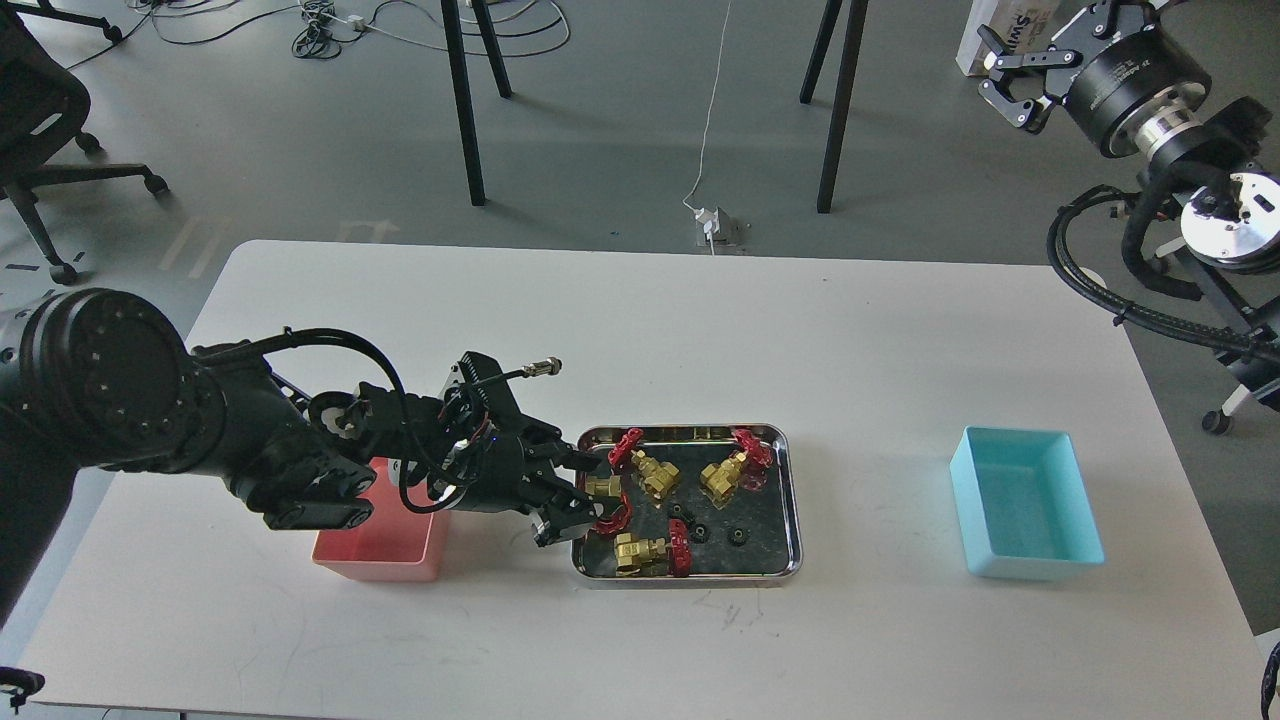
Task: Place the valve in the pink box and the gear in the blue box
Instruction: 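Close the left gripper on the valve and lift it, then carry the valve to the pink box and release it inside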
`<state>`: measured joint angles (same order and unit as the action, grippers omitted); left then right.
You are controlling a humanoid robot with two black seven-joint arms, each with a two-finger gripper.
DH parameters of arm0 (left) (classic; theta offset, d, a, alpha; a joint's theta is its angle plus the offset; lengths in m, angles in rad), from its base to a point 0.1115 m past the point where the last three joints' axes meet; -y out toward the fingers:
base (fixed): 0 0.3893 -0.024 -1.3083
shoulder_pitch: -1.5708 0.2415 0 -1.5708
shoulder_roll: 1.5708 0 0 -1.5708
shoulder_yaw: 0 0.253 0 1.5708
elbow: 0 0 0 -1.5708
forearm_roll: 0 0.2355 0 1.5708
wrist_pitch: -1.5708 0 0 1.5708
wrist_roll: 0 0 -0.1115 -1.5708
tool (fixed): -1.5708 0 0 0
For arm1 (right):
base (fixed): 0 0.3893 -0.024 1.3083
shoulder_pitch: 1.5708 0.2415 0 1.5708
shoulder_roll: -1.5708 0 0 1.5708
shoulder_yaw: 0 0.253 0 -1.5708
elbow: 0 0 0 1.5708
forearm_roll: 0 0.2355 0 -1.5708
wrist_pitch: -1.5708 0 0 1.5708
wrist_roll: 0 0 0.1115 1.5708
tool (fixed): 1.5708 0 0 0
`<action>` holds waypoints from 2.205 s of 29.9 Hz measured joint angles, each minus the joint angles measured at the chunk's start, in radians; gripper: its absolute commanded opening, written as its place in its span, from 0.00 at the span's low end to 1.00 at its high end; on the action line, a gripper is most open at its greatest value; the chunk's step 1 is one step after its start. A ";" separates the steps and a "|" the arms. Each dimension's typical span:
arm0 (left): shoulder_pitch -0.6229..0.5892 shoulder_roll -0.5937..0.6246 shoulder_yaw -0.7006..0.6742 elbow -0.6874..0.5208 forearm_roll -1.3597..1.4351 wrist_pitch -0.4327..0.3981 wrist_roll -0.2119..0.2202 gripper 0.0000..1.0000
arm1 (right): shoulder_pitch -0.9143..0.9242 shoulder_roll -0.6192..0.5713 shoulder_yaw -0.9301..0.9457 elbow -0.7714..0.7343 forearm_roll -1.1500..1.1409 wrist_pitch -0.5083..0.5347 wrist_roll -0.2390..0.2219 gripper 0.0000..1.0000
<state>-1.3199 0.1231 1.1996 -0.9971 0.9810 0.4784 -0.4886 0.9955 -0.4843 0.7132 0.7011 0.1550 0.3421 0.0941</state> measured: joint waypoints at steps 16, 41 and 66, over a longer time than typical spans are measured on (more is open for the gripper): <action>0.013 -0.008 -0.001 0.015 0.001 0.003 0.000 0.18 | -0.022 0.001 0.002 0.001 0.000 0.000 0.001 1.00; -0.142 0.361 -0.164 -0.255 0.141 0.011 0.000 0.13 | -0.011 0.037 0.036 -0.002 0.003 -0.064 0.012 1.00; 0.113 0.779 -0.339 -0.253 0.403 0.010 0.000 0.14 | 0.084 0.052 0.070 -0.005 0.003 -0.332 0.002 1.00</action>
<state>-1.2064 0.9021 0.8602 -1.2502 1.3841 0.4886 -0.4886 1.0794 -0.4326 0.7831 0.6962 0.1580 0.0098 0.0961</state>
